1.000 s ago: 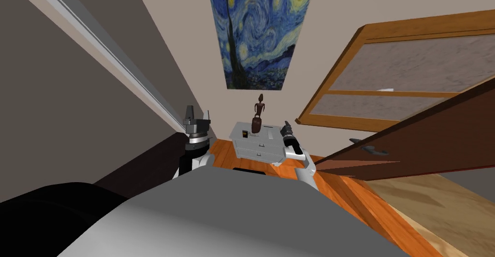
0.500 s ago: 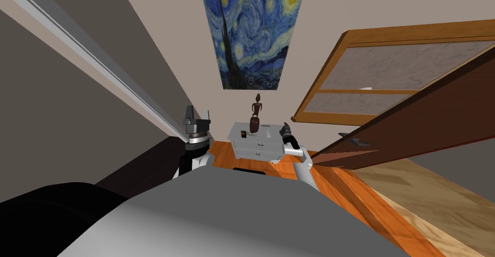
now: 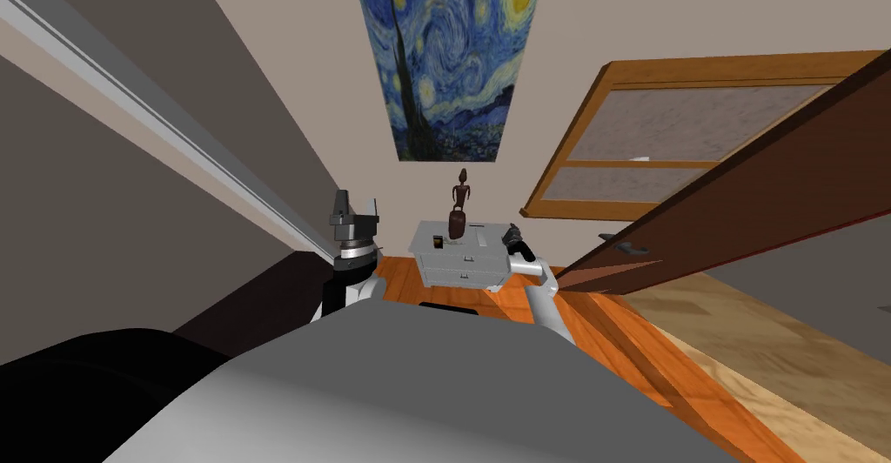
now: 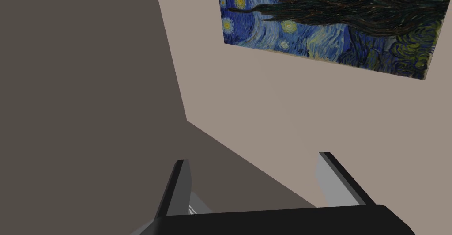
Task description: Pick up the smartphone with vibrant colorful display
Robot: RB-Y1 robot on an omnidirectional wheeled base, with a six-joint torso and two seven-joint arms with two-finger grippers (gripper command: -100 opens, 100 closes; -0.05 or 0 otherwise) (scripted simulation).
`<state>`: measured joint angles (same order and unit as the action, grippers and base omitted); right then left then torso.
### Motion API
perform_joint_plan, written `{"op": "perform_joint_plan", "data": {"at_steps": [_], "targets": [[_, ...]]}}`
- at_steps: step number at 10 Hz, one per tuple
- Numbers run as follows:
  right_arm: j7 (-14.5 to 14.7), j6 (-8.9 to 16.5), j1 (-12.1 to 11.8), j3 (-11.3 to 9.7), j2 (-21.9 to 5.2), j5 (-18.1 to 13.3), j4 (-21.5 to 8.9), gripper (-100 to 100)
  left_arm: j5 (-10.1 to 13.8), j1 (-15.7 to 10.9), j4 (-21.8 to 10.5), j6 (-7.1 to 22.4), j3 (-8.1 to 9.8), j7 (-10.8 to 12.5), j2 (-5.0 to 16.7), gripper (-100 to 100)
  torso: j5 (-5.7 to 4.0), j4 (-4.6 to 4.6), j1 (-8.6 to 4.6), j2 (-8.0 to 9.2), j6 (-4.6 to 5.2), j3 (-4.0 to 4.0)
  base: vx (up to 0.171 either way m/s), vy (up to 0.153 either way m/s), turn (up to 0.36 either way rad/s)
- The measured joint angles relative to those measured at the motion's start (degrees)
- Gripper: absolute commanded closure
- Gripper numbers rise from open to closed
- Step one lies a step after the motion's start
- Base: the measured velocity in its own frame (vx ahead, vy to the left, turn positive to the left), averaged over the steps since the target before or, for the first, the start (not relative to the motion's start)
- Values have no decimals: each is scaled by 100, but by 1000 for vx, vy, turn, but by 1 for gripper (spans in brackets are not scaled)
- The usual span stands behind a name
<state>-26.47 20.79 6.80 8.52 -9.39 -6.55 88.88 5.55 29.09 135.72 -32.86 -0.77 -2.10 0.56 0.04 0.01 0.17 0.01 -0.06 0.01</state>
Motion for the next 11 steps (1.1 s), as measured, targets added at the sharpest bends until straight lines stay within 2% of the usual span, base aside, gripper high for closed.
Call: {"op": "perform_joint_plan", "data": {"at_steps": [3,5,7,8,10,11], "targets": [[-250,498,445,119,-10,-49,-470,-100,0,1,0,0,0,0,0,0,3,0,17,2,3,1,-8,76,-141],[-347,791,565,148,-34,-38,-679,-100,0,0,0,0,0,0,0,0,1,0,4,-1,-1,-1,4,53,-78],[-492,1071,833,220,-39,-71,-1001,-100,0,0,0,0,0,0,0,0,3,-1,16,-2,0,-1,-5,61,-58],[-511,1212,839,222,-50,-55,-1013,-100,0,0,0,0,0,0,0,0,1,0,5,0,0,0,-5,71,-148],[-640,1523,1073,287,-92,-37,-1292,-100,0,0,0,0,0,0,0,0,3,0,14,0,1,0,-5,58,-56],[-657,1652,1105,294,-101,-28,-1332,-100,0,0,0,0,0,0,0,0,1,0,4,-1,0,-1,3,81,-147]]}}
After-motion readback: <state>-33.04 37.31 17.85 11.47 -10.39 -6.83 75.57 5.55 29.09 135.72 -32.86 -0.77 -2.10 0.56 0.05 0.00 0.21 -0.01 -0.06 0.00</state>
